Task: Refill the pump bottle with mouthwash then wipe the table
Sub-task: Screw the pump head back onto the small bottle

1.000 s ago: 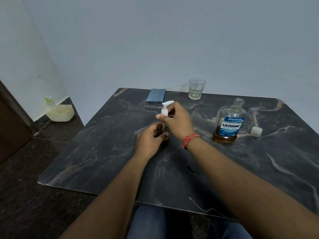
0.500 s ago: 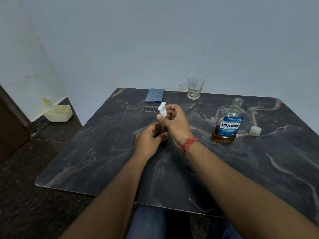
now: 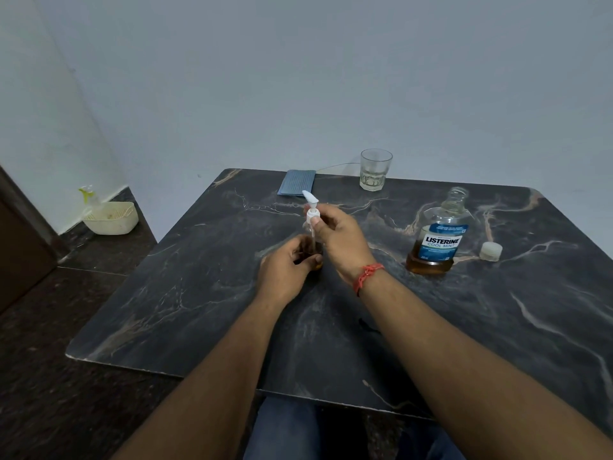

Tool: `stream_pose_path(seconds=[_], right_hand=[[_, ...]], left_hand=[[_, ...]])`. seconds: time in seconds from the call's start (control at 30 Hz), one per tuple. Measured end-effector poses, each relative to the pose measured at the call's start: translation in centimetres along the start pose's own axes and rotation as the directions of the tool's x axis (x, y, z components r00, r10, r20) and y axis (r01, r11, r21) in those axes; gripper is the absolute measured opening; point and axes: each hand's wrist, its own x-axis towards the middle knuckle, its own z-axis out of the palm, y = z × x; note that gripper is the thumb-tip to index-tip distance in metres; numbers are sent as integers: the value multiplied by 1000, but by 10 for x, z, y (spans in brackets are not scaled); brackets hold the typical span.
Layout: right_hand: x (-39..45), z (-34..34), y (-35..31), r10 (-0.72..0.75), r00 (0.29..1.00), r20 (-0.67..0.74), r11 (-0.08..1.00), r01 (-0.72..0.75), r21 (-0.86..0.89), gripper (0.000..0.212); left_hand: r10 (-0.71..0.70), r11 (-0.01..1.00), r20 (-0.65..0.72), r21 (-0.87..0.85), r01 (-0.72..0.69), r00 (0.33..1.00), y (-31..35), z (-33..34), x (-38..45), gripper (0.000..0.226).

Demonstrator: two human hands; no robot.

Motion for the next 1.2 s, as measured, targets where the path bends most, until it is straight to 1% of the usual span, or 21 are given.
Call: stream_pose_path(seconds=[0.07, 0.13, 0.23, 0.3, 0.4, 0.47, 0.57, 0.63, 0.73, 0.83, 0.9, 1.1, 1.2], right_hand=[[1, -1, 0, -5, 999, -33, 999, 3, -48, 17], [1, 0, 0, -3, 997, -74, 1000, 1, -27, 11], [0, 5, -2, 12, 993, -118, 1000, -12, 0, 23], [0, 5, -2, 16, 996, -92, 1000, -17, -4, 24], [2, 0, -2, 1, 1000, -7, 1000, -1, -30, 17], [3, -2, -1, 8, 1000, -6, 1000, -8, -20, 17], [3, 1, -2, 32, 998, -59, 998, -30, 47, 24], [4, 4, -3, 31, 997, -71, 998, -27, 54, 25], [6, 3, -4, 42, 999, -25, 998, -40, 47, 25], [5, -3, -3, 49, 998, 37, 999, -48, -21, 27], [5, -5, -2, 43, 999, 15, 999, -43, -31, 26], [7, 8, -2, 61, 994, -89, 997, -57, 50, 28], [9, 14, -2, 65, 990, -122, 997, -60, 48, 23]], left_hand=[[-4, 1000, 4, -9, 4, 1000, -1, 1, 1, 30], [-2, 1000, 7, -3, 2, 1000, -1, 1, 1, 30], [4, 1000, 12, 8, -4, 1000, 0, 0, 0, 29], [3, 1000, 15, 22, -4, 1000, 0, -1, 0, 29], [-3, 1000, 13, 15, 3, 1000, 0, -1, 1, 28], [-8, 1000, 14, 4, 8, 1000, 0, 0, 1, 27], [-4, 1000, 11, 10, 4, 1000, -1, 1, 1, 28], [2, 1000, 4, 21, -2, 1000, -1, 0, 0, 30], [-8, 1000, 8, 30, 8, 1000, -1, 0, 1, 29], [-9, 1000, 17, 16, 9, 1000, -2, 1, 3, 26], [-9, 1000, 16, 14, 8, 1000, -3, 2, 3, 27], [-11, 1000, 19, -6, 11, 1000, -5, -2, 9, 27], [-12, 1000, 16, 7, 12, 1000, -5, -5, 13, 29]])
